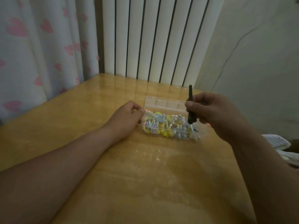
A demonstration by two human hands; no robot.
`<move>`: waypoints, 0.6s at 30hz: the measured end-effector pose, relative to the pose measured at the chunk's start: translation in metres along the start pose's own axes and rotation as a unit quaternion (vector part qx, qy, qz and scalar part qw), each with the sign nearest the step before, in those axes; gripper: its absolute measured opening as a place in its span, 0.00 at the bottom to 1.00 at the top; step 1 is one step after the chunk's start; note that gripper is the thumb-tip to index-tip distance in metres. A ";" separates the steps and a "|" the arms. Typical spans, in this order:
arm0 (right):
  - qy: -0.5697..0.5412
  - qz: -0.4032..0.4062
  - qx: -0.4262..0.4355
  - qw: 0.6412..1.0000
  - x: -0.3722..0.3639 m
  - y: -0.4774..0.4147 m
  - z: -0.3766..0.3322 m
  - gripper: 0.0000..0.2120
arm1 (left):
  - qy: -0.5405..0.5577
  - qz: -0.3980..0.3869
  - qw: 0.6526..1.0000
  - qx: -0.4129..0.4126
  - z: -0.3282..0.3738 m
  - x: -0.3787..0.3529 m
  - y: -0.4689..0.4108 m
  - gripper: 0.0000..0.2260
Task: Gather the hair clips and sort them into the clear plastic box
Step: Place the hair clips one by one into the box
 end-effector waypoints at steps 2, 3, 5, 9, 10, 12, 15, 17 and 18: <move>0.092 0.065 0.014 0.993 0.001 -0.007 0.006 0.06 | -0.005 -0.003 1.000 0.000 0.000 0.000 0.000 0.09; 0.151 0.081 0.027 0.985 -0.002 -0.009 0.005 0.06 | -0.007 -0.004 1.000 -0.001 0.000 0.000 0.001 0.09; 0.273 0.066 0.059 0.958 -0.017 -0.015 0.005 0.10 | -0.006 -0.006 1.000 -0.001 -0.001 0.000 0.001 0.09; 0.388 0.018 0.073 0.919 -0.032 -0.021 0.010 0.10 | 0.001 -0.006 1.000 0.002 -0.002 0.000 0.000 0.09; 0.397 0.014 0.069 0.915 -0.031 -0.021 0.011 0.08 | 0.001 -0.006 1.000 0.001 -0.002 0.000 -0.001 0.09; 0.432 -0.004 0.069 0.899 -0.033 -0.020 0.013 0.06 | -0.003 -0.006 1.000 -0.001 -0.003 0.000 -0.001 0.09; 0.434 -0.029 0.059 0.898 -0.038 -0.022 0.020 0.06 | -0.012 -0.007 1.000 -0.002 -0.003 -0.001 -0.001 0.09; 0.407 -0.035 0.045 0.912 -0.038 -0.025 0.026 0.07 | -0.014 -0.008 1.000 -0.004 -0.002 -0.001 0.000 0.09; 0.390 -0.039 0.042 0.919 -0.038 -0.025 0.028 0.06 | -0.014 -0.008 1.000 -0.004 -0.001 -0.001 0.000 0.09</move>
Point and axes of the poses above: each hand's wrist, its own y-axis away from the middle knuckle, its own x-axis out of the back of the hand, z = x × y, the point moved 7 cm from there along -y, towards the middle knuckle, and after that the axes turned 15 degrees about y, right-handed, at the moved point
